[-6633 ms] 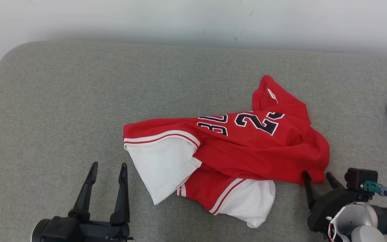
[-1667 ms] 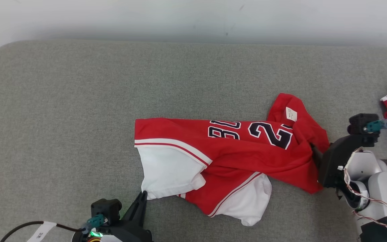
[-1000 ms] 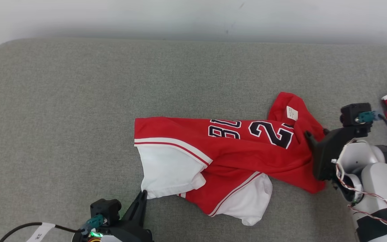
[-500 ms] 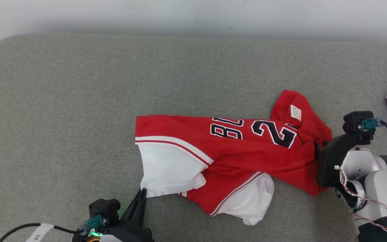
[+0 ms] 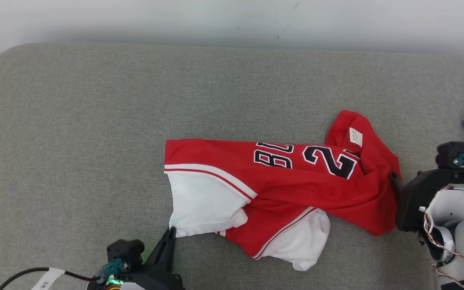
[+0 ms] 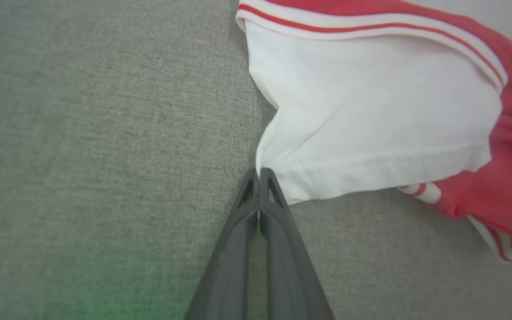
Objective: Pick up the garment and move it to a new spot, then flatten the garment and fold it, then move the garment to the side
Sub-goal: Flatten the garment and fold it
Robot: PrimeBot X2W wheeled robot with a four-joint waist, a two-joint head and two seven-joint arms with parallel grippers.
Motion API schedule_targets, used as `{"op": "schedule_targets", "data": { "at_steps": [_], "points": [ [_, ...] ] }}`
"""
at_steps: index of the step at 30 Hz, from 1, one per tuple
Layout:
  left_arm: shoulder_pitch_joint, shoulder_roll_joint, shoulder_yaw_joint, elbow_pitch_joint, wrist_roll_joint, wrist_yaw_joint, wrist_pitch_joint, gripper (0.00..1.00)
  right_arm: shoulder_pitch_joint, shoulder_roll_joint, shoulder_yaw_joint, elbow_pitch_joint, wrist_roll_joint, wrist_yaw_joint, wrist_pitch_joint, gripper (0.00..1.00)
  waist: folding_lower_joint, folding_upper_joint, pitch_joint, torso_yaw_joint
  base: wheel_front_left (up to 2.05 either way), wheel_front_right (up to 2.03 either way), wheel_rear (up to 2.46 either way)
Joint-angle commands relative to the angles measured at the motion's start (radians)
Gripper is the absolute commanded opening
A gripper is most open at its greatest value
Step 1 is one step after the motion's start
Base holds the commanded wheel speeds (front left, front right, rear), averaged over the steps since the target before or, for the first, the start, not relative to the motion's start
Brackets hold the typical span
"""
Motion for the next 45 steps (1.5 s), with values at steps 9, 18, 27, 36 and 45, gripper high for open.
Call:
{"op": "schedule_targets", "data": {
  "at_steps": [9,18,27,36,45],
  "points": [
    [-0.012,0.014,-0.007,0.011,-0.005,0.011,0.006,0.0,-0.029,0.003,0.079,0.048,0.0,-0.003,0.031,0.49,0.0,0.0,0.012,0.001,0.0,0.0,0.0],
    [-0.013,0.016,-0.015,0.015,-0.01,0.014,0.002,0.0,-0.068,-0.004,0.079,0.112,-0.007,-0.003,0.022,0.43,0.0,0.0,0.017,0.015,0.0,0.0,0.0],
    [-0.014,0.022,-0.018,0.016,-0.019,0.019,-0.002,0.0,-0.08,-0.009,0.08,0.142,0.003,-0.003,0.006,0.0,0.0,0.0,0.015,0.014,0.0,0.0,0.0],
    [-0.005,0.002,0.053,-0.086,-0.124,-0.014,-0.107,0.0,-0.059,-0.01,0.046,0.067,0.064,-0.003,-0.072,0.0,0.0,0.0,-0.023,0.007,0.0,0.0,0.0],
    [0.032,-0.002,0.16,-0.321,-0.276,-0.028,-0.148,0.0,-0.017,-0.007,0.005,-0.124,0.21,-0.003,-0.105,0.0,0.0,0.0,-0.061,-0.017,0.0,0.0,0.0]
  ]
}}
